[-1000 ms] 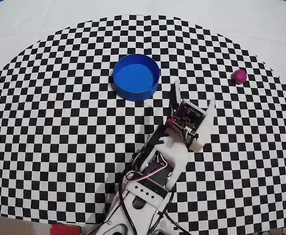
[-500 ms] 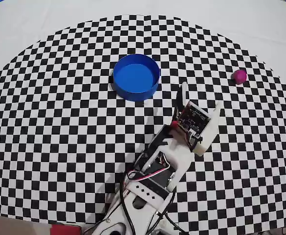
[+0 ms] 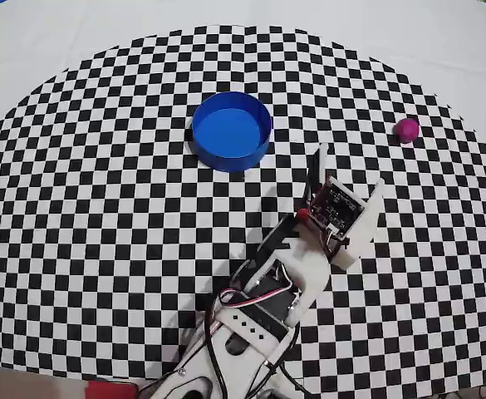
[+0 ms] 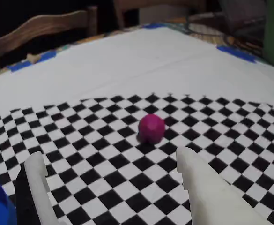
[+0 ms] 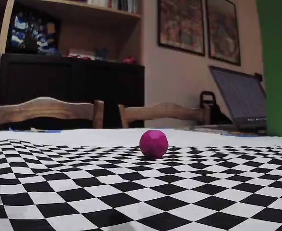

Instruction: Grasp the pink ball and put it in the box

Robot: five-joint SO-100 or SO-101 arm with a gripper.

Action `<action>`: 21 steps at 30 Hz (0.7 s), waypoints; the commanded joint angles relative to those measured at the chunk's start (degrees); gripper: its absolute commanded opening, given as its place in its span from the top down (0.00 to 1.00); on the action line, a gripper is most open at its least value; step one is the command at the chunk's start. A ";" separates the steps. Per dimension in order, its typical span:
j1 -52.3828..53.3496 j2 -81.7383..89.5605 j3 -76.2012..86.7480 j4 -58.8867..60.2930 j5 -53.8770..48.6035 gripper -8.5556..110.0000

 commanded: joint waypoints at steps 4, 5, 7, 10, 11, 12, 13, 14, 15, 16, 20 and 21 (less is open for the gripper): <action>0.79 -0.62 0.44 -0.97 -0.35 0.65; 0.79 -0.70 0.44 -0.97 -0.35 0.65; 0.79 -1.23 0.44 -1.41 -0.35 0.65; 0.97 -3.16 0.44 -3.25 -0.35 0.65; 0.97 -3.69 0.44 -3.87 -0.35 0.65; 0.97 -3.87 0.44 -4.04 -0.35 0.65; 0.97 -3.96 0.44 -4.04 -0.35 0.65; 0.97 -4.04 0.35 -4.04 -0.35 0.65; 0.97 -4.04 0.35 -4.04 -0.35 0.65; 0.97 -4.22 0.35 -4.04 -0.35 0.65; 0.79 -5.80 -0.35 -4.04 -0.35 0.65; 0.79 -6.06 -0.53 -4.04 -0.35 0.65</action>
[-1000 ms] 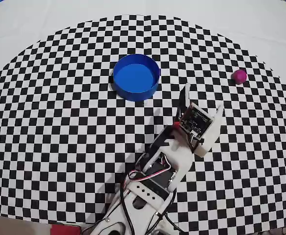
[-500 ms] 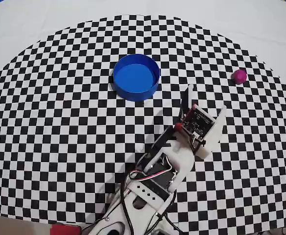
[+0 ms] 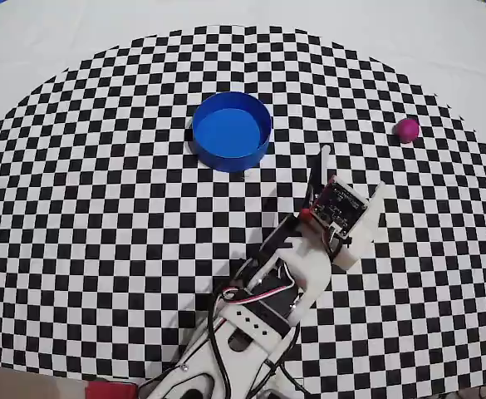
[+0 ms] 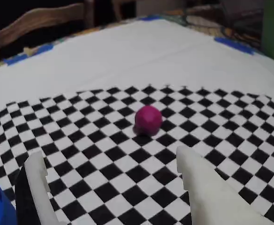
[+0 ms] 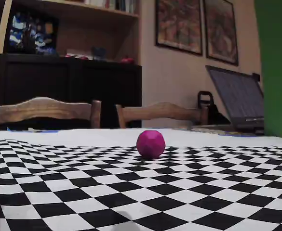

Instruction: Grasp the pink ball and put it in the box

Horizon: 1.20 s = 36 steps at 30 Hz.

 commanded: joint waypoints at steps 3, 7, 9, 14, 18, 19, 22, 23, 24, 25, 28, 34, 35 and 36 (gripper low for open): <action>0.26 -1.23 -0.79 -0.88 -0.35 0.65; -0.18 -3.52 -2.20 -0.88 -0.35 0.65; -0.26 -5.45 -2.55 -2.90 -0.35 0.65; -0.35 -10.55 -5.19 -4.57 -0.35 0.65; -0.35 -13.89 -7.38 -5.01 -0.35 0.65; -0.35 -14.68 -8.00 -5.19 -0.35 0.65; -0.35 -17.14 -9.76 -5.19 -0.35 0.65; -0.35 -18.11 -10.37 -5.19 -0.35 0.65; -0.35 -19.07 -11.16 -5.19 -0.35 0.65; -0.35 -20.13 -11.78 -5.36 -0.35 0.65; -0.35 -23.82 -13.97 -6.50 -0.35 0.65; -0.09 -30.59 -17.84 -7.73 -0.35 0.65; 0.00 -31.64 -18.37 -8.00 -0.35 0.65; 0.09 -32.78 -18.81 -8.44 -0.35 0.65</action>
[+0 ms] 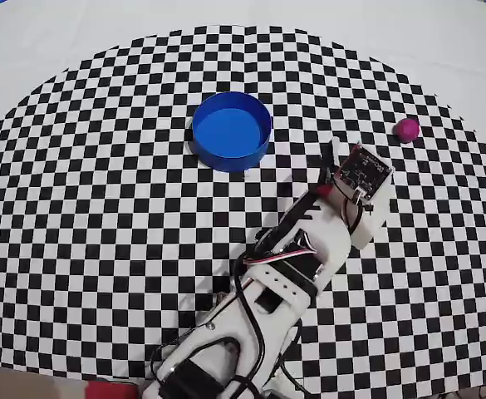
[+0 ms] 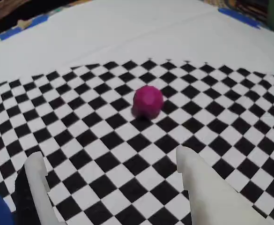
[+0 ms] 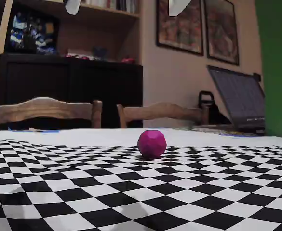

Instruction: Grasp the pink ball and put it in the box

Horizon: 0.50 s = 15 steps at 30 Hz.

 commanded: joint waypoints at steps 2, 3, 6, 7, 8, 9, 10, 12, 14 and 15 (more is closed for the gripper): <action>0.35 -4.57 -3.78 -2.99 -0.35 0.65; 0.35 -5.71 -4.48 -3.08 -0.35 0.65; 0.44 -9.49 -6.50 -3.96 -0.35 0.65; 0.44 -10.63 -6.94 -4.48 -0.35 0.65; 0.44 -11.69 -7.56 -4.83 -0.35 0.65; 0.44 -12.74 -8.26 -4.92 -0.35 0.65; 0.44 -13.71 -8.70 -5.10 -0.35 0.65; 0.44 -15.73 -9.93 -5.19 -0.35 0.65; 0.44 -17.67 -10.99 -5.27 -0.35 0.65; 0.44 -18.54 -11.34 -5.80 -0.35 0.65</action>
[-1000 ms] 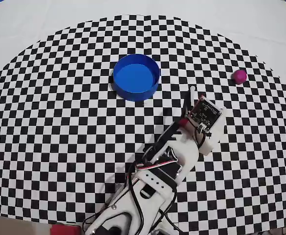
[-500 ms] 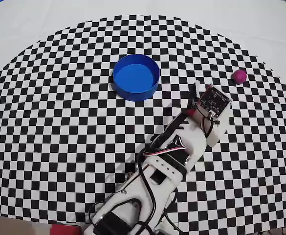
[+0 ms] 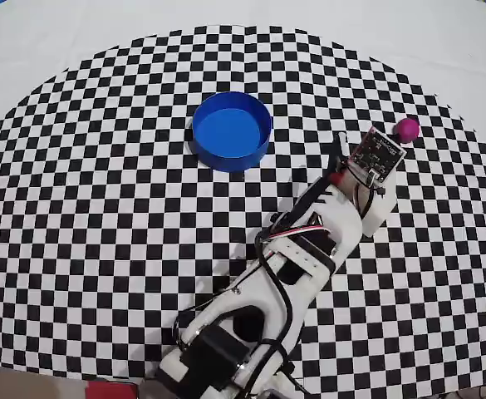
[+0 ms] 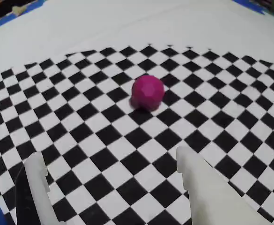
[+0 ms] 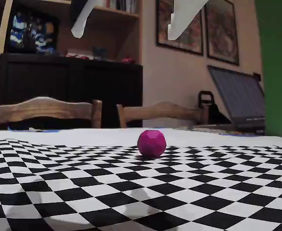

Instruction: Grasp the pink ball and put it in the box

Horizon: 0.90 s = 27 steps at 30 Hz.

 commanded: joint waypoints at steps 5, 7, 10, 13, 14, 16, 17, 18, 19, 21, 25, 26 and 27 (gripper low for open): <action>0.18 -5.89 -5.36 -3.34 -0.35 0.65; 0.18 -7.73 -6.77 -3.52 -0.35 0.65; 0.09 -10.63 -8.96 -3.69 -0.35 0.65; -0.18 -13.54 -11.43 -3.78 -0.35 0.65; -0.18 -14.50 -12.30 -3.78 -0.35 0.65; -0.18 -16.70 -14.06 -3.78 -0.35 0.65; -0.18 -17.58 -14.85 -3.78 -0.35 0.65; -0.18 -18.63 -15.64 -3.87 -0.35 0.65; -0.18 -19.42 -16.26 -3.87 -0.35 0.65; -0.18 -21.18 -17.58 -3.96 -0.35 0.65; -0.18 -24.79 -20.30 -4.48 -0.35 0.65; -0.18 -25.66 -21.09 -4.48 -0.35 0.65; -0.18 -26.63 -21.88 -4.48 -0.35 0.65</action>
